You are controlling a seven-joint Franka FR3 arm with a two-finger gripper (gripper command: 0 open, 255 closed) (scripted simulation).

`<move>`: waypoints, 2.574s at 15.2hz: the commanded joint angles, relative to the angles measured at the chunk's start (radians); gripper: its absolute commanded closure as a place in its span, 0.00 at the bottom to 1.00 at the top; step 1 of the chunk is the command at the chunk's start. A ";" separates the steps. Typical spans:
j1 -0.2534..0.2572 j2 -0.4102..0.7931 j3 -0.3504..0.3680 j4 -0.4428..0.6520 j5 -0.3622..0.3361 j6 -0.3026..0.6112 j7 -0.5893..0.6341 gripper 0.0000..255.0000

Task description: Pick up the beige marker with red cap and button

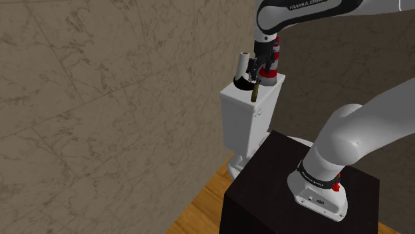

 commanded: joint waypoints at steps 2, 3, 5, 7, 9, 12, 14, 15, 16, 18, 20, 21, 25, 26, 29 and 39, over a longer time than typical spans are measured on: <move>-0.021 0.090 -0.039 0.038 -0.016 0.066 -0.012 0.00; -0.027 0.120 -0.052 0.052 -0.020 0.087 -0.016 0.00; -0.040 0.181 -0.077 0.083 -0.023 0.125 -0.025 0.00; -0.052 0.242 -0.101 0.117 -0.023 0.162 -0.035 0.00; -0.055 0.259 -0.107 0.115 -0.022 0.182 -0.036 0.00; -0.056 0.273 -0.111 0.087 -0.023 0.224 -0.033 0.00; -0.057 0.283 -0.114 0.069 -0.024 0.252 -0.031 0.00; -0.057 0.292 -0.116 0.055 -0.024 0.274 -0.029 0.00; -0.057 0.291 -0.116 0.055 -0.024 0.274 -0.029 0.00; -0.057 0.293 -0.116 0.056 -0.023 0.274 -0.029 1.00; -0.057 0.293 -0.116 0.055 -0.023 0.274 -0.029 1.00; -0.057 0.293 -0.116 0.055 -0.023 0.274 -0.029 1.00; -0.057 0.293 -0.116 0.056 -0.023 0.274 -0.029 1.00; -0.057 0.293 -0.116 0.056 -0.023 0.274 -0.029 1.00; -0.057 0.280 -0.113 0.072 -0.024 0.246 -0.031 1.00; -0.053 0.241 -0.101 0.171 -0.020 0.108 -0.043 1.00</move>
